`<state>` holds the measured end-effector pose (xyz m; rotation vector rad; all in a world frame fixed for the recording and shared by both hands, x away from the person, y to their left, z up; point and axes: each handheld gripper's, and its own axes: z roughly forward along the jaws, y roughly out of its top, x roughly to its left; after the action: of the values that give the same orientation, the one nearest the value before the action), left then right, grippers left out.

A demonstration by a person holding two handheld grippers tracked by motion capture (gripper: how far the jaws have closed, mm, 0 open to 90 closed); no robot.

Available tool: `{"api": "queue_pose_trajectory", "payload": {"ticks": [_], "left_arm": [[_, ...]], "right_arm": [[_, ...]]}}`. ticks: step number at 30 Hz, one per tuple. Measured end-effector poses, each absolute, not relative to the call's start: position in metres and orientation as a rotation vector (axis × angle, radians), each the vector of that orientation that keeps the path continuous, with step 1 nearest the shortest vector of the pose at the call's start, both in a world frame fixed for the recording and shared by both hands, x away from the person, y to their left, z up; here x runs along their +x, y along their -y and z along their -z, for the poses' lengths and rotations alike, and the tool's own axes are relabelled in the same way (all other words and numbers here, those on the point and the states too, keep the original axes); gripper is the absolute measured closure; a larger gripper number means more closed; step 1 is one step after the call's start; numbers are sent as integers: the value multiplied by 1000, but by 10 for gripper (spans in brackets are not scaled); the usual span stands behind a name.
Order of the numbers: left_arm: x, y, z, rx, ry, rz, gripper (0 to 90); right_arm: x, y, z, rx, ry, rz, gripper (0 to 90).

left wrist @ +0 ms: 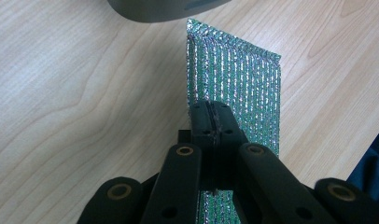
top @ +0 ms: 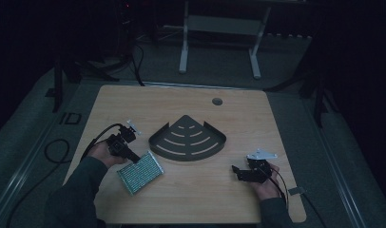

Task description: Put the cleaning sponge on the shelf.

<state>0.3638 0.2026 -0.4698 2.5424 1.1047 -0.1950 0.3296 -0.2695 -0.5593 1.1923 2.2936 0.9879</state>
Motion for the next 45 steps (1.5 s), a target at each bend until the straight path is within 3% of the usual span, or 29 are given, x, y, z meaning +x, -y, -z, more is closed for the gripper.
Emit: {"api": "queue_pose_trajectory", "payload": {"ticks": [23, 45], "left_arm": [[382, -201, 438, 2492, -1093, 159, 900], [408, -175, 410, 2489, -1073, 73, 900]], "right_arm": [[330, 270, 559, 1193, -2293, -988, 200], [330, 270, 559, 1190, -2293, -988, 200]]}}
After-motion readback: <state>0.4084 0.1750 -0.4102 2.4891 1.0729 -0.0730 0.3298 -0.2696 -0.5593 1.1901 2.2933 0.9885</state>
